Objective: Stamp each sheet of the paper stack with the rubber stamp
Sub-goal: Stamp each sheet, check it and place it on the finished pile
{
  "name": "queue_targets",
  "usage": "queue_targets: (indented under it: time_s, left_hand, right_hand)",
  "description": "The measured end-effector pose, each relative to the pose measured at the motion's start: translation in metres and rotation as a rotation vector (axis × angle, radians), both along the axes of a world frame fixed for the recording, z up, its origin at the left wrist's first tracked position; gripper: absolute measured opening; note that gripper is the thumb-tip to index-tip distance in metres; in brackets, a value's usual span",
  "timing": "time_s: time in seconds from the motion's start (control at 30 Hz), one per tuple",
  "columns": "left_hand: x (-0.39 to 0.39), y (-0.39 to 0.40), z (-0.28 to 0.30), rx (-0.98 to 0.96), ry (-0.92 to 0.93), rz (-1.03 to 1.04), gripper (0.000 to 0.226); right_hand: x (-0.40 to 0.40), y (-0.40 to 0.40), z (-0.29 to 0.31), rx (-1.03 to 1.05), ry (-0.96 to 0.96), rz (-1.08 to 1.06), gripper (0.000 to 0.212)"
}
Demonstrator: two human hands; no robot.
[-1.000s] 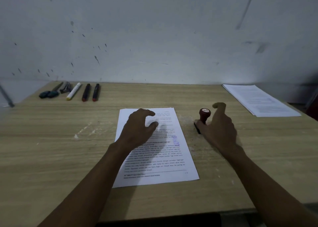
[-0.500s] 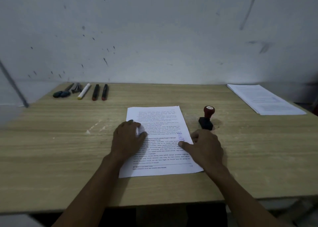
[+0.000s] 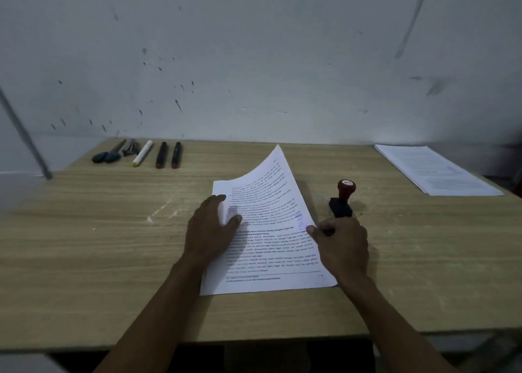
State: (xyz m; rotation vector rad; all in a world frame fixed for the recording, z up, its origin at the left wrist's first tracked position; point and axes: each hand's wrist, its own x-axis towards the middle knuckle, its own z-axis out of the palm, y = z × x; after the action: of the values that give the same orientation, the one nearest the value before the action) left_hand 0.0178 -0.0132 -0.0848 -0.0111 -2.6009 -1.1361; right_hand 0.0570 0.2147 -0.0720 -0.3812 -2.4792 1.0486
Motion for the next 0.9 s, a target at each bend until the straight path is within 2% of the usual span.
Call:
queue_targets:
  time_s: [0.2,0.33,0.4,0.53,0.63,0.77,0.9]
  left_hand:
    - [0.0,-0.004,0.007,0.398,-0.023,0.091,0.064]
    - [-0.004,-0.004,0.019,0.585,-0.066,0.113,0.065]
    - [-0.005,-0.006,0.027,0.686,-0.077,0.079,0.055]
    - [-0.014,-0.002,0.05,0.893,-0.049,0.0,0.019]
    - [-0.022,0.012,0.073,0.919,-0.008,-0.034,0.013]
    - [-0.035,0.041,0.103,0.885,0.041,-0.051,0.028]
    - [-0.053,0.085,0.129,0.762,0.099,-0.068,0.036]
  right_hand:
    - [0.001,0.003,0.009,-0.092,0.1,0.107,0.015]
    - [-0.001,0.009,0.023,-0.222,0.165,0.156,0.027]
    - [-0.001,0.011,0.031,-0.285,0.193,0.16,0.03]
    - [-0.001,0.021,0.05,-0.358,0.243,0.161,0.024]
    - [-0.003,0.034,0.065,-0.392,0.291,0.154,0.021]
    - [-0.011,0.062,0.083,-0.351,0.316,0.095,0.022]
    - [-0.025,0.103,0.101,-0.223,0.291,0.006,0.018]
